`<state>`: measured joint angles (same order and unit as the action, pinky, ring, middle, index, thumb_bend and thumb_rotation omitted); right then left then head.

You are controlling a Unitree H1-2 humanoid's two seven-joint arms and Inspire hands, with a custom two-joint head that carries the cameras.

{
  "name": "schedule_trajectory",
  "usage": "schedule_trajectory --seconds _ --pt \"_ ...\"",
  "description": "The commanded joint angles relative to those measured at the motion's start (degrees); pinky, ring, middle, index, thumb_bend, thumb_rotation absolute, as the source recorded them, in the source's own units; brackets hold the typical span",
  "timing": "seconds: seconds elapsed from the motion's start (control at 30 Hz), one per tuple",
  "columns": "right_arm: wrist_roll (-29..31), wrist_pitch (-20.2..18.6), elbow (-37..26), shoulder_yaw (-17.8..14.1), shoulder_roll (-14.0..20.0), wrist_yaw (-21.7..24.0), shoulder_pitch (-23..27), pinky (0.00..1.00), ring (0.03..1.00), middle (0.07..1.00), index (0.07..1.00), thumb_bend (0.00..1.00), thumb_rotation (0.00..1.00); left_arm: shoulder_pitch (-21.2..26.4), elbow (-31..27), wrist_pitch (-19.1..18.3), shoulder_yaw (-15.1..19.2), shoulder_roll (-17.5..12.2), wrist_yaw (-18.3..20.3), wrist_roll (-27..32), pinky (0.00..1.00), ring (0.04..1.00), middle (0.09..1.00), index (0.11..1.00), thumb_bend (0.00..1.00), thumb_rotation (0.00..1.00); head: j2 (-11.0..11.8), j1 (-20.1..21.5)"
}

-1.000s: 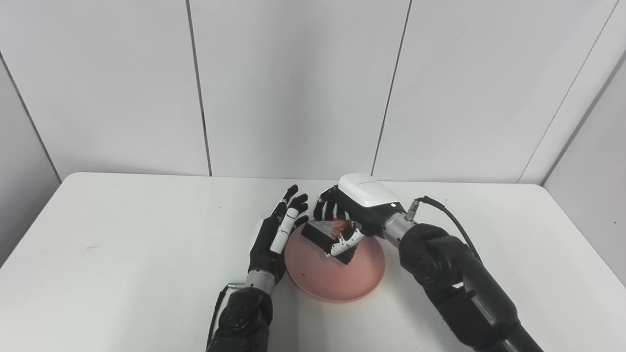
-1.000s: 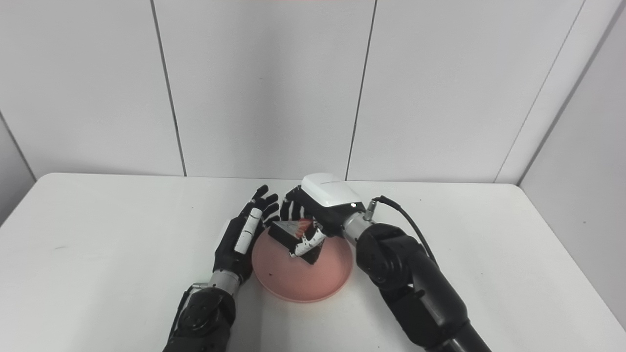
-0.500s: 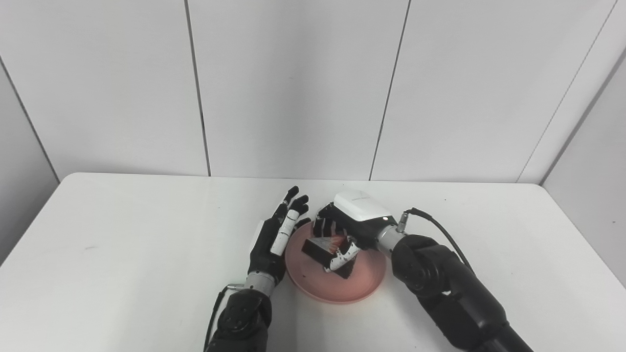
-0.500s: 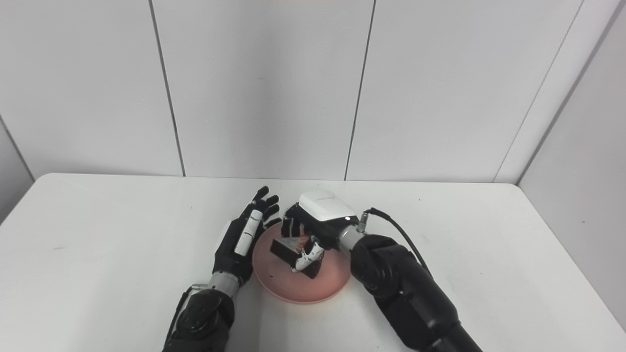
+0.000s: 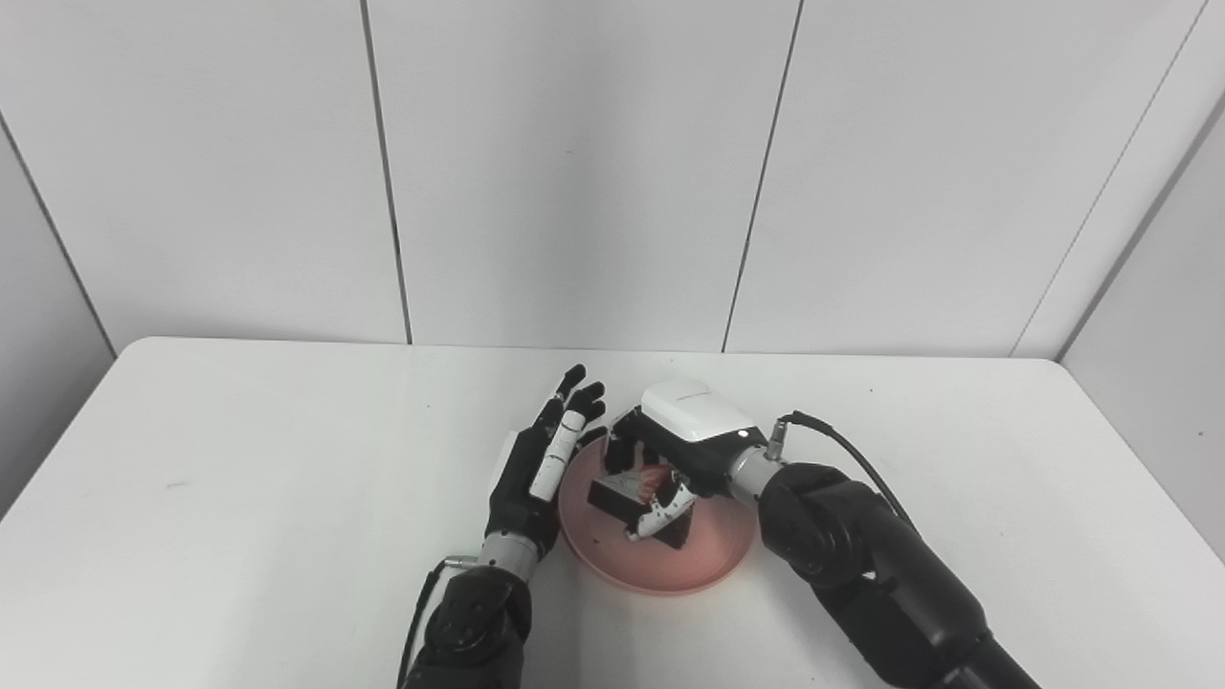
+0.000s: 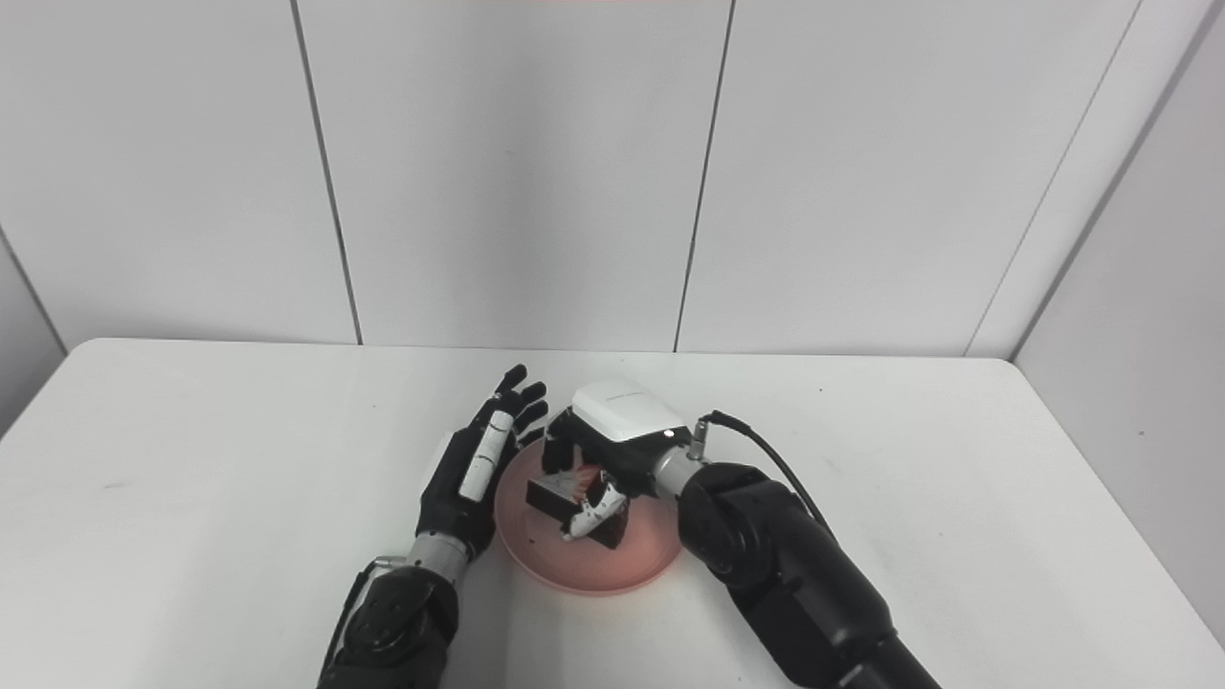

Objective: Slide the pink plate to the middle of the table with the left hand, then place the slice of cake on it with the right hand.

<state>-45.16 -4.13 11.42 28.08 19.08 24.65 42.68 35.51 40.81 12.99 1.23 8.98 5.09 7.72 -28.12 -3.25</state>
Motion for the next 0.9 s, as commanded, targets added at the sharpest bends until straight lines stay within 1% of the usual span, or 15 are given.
schedule_trajectory --seconds 0.0,0.1,0.13,0.2,0.37,0.4,0.47,0.5,0.53,0.57,0.6,0.63,0.7,0.77,0.87 --pt "-1.28 -0.39 -2.9 -0.16 1.24 1.39 2.03 0.74 0.78 0.784 0.714 0.99 0.37 -3.49 2.16 -3.2 0.07 -0.49 -0.26 -0.22 0.85 0.911 0.897 0.911 0.81 0.79 -0.11 0.01" --pt "-2.13 -0.57 -3.99 -0.02 1.82 3.07 1.86 0.9 0.867 0.856 0.758 1.0 0.41 -3.42 2.3 -3.19 0.04 -0.62 -0.17 -0.14 0.86 0.912 0.9 0.917 0.81 0.79 -0.16 0.03" --pt "-2.33 -0.67 -4.39 -0.11 1.89 3.43 1.72 0.92 0.875 0.865 0.765 1.0 0.42 -3.42 2.32 -3.16 0.02 -0.64 -0.21 -0.18 0.86 0.912 0.9 0.918 0.82 0.79 -0.17 0.01" --pt "-2.5 -0.43 -4.68 -0.48 1.93 3.32 1.34 0.93 0.884 0.878 0.776 1.0 0.44 -3.46 2.24 -3.12 0.02 -0.65 -0.36 -0.25 0.86 0.908 0.898 0.918 0.82 0.79 -0.2 0.0" --pt "-1.29 1.24 -4.23 -2.82 1.15 -1.25 -0.35 0.9 0.882 0.878 0.785 1.0 0.52 -3.59 1.9 -3.17 -0.06 -0.78 -0.31 -0.33 0.87 0.922 0.901 0.916 0.82 0.79 -0.3 0.03" --pt "-0.96 1.77 -4.19 -3.45 0.96 -2.71 -0.83 0.89 0.878 0.874 0.786 1.0 0.57 -3.62 1.81 -3.14 -0.07 -0.82 -0.23 -0.29 0.88 0.934 0.908 0.919 0.82 0.8 -0.35 0.03" --pt "0.41 2.96 -4.06 -5.13 0.36 -6.15 -1.94 0.83 0.855 0.859 0.793 0.92 0.72 -3.74 1.52 -3.21 -0.03 -0.81 -0.27 -0.21 0.89 0.933 0.917 0.926 0.82 0.8 -0.34 0.02" --pt "1.06 3.4 -3.97 -5.8 0.07 -7.45 -2.34 0.82 0.853 0.857 0.793 0.92 0.72 -3.78 1.4 -3.26 0.0 -0.81 -0.3 -0.18 0.89 0.933 0.916 0.926 0.82 0.8 -0.36 0.03" --pt "2.51 4.86 -3.15 -7.2 -0.44 -10.3 -3.05 0.81 0.848 0.853 0.793 0.91 0.74 -3.83 1.29 -3.28 0.19 -0.74 -0.39 0.04 0.89 0.931 0.914 0.926 0.82 0.8 -0.38 0.0" --pt "3.5 5.93 -2.51 -8.11 -0.77 -12.29 -3.5 0.77 0.837 0.845 0.793 0.89 0.82 -3.85 1.23 -3.29 0.33 -0.69 -0.43 0.19 0.89 0.927 0.907 0.924 0.81 0.8 -0.38 0.0" --pt "4.85 7.45 -1.63 -9.85 -1.58 -15.72 -4.27 0.75 0.83 0.841 0.793 0.88 0.87 -3.87 1.21 -3.2 0.53 -0.64 -0.46 0.42 0.89 0.925 0.903 0.924 0.8 0.79 -0.42 -0.04" --pt "5.76 8.52 -1.01 -11.01 -2.14 -18.15 -4.78 0.68 0.798 0.818 0.779 0.86 0.93 -3.89 1.21 -3.13 0.67 -0.6 -0.47 0.56 0.9 0.926 0.903 0.923 0.79 0.78 -0.42 -0.04" --pt "8.12 11.65 0.49 -14.04 -3.78 -24.09 -6.14 0.61 0.747 0.785 0.757 0.82 0.98 -3.92 1.28 -2.81 0.89 -0.57 -0.58 0.64 0.91 0.928 0.9 0.924 0.79 0.77 -0.46 -0.03" --pt "10.73 14.82 2.35 -17.14 -5.62 -29.75 -7.68 0.6 0.73 0.783 0.764 0.82 0.99 -3.95 1.39 -2.23 1.01 -0.61 -0.82 0.41 0.92 0.927 0.899 0.926 0.78 0.77 -0.43 0.0" --pt "15.28 18.45 5.08 -20.82 -8.09 -34.75 -9.21 0.61 0.735 0.789 0.795 0.79 0.99 -4.08 1.32 -1.39 1.07 -0.64 -1.47 -0.15 0.9 0.914 0.895 0.926 0.76 0.77 -0.45 -0.03"
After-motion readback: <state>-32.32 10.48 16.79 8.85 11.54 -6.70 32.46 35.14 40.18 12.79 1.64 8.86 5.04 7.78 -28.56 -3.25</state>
